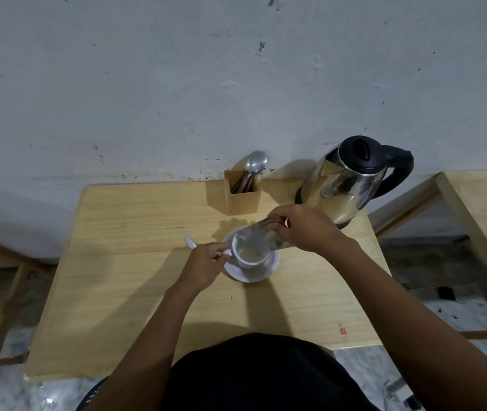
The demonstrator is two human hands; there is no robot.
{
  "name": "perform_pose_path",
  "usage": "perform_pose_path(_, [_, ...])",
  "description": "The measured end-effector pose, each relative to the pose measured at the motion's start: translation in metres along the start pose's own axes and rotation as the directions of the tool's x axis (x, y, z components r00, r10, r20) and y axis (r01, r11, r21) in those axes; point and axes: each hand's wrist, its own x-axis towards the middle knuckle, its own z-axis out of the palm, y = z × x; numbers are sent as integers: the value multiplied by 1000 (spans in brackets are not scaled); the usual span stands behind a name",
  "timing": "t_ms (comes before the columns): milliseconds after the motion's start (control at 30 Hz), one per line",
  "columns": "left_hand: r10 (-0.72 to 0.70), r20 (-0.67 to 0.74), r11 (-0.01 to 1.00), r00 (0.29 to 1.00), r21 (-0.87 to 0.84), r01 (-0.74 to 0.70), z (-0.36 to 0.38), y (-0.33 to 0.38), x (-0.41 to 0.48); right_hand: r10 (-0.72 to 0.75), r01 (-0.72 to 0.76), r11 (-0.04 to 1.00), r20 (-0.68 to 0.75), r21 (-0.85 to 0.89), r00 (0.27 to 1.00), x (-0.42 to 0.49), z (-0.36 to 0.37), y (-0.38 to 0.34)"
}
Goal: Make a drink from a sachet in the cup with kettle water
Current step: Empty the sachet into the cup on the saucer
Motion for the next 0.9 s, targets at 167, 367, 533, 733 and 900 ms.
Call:
perform_pose_path(167, [-4,3,1000,1000,-22,4,1,0,0,-57,51,989,-41,-137,998,5,-2,-4])
perform_pose_path(367, [97,-41,995,994,27,-96,0,15,-1,-125,119,982,-35,-148,992,9,-3,-7])
perform_pose_path(533, [230,-88,970,969,96,-221,3,22,12,-158,149,983,-79,-110,984,9,-1,-10])
perform_pose_path(733, [161,-138,987,977,3,-162,6,28,14,-2,6,990,-27,144,1000,-1,-3,6])
perform_pose_path(900, [138,-182,986,974,-64,-152,10,32,13,51,-22,962,-101,271,994,-11,4,6])
